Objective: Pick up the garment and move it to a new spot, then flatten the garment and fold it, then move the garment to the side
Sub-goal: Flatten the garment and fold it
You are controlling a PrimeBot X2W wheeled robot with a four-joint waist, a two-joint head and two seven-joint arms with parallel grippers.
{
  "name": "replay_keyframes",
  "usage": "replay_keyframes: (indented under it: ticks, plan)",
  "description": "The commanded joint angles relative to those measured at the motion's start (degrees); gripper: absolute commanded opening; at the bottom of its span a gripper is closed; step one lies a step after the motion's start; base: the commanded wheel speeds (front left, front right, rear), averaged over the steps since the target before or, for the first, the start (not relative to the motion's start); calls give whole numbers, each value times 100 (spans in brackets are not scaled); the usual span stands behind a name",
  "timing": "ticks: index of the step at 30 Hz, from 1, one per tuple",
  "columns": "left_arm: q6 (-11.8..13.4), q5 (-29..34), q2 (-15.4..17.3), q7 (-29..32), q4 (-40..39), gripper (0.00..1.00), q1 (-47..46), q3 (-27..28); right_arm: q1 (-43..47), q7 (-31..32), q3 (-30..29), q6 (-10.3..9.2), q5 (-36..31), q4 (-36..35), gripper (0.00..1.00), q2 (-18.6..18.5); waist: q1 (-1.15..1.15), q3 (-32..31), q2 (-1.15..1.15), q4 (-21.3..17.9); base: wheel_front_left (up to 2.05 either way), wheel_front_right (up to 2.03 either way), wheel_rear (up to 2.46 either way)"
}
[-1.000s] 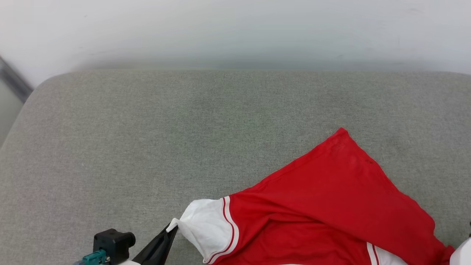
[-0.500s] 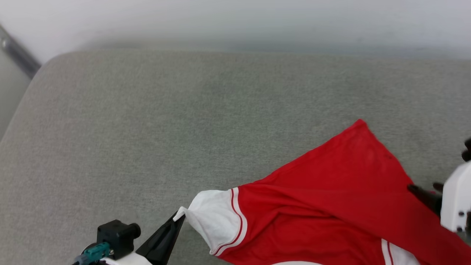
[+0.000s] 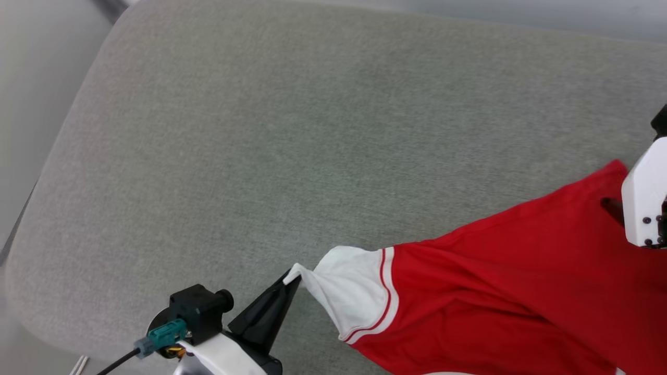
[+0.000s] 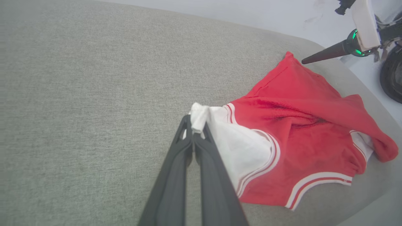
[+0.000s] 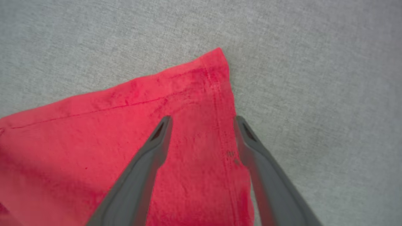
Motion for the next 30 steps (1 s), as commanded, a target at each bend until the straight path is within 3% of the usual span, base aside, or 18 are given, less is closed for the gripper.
replay_keyframes:
  ticks: [1,8,12,13,14,15,21,30]
  plan:
    - [-45,34,-100,-55,29,0,-110,-29,-164,6,89,-2,-118,267,100,-53,-1,281,0,301,0,0,0]
    - [-142,55,-286,-146,169,0,-213,-137,-164,-9,286,-3,-386,1025,100,-260,-1,432,0,583,0,0,0]
    - [-170,41,-307,-189,244,0,-192,-154,39,25,350,-3,-291,1341,100,-148,-1,458,0,627,0,0,0]
    - [-181,39,-309,-194,265,0,-195,-160,114,85,360,-3,-248,1411,82,-106,-1,454,0,634,0,0,0]
    - [-185,37,-313,-187,283,0,-203,-165,193,123,372,-3,-229,1460,33,-88,-1,445,0,641,0,0,0]
    - [-176,42,-319,-193,300,0,-218,-167,264,138,386,-2,-230,1489,0,-107,-1,435,0,648,0,0,0]
    - [-148,31,-282,-233,358,0,-216,-123,315,-128,307,-2,-279,1546,0,-159,-1,238,0,598,0,0,0]
    - [17,48,16,-199,192,0,-61,37,-197,-1039,482,-2,-156,1522,0,-61,-1,-500,0,186,0,0,0]
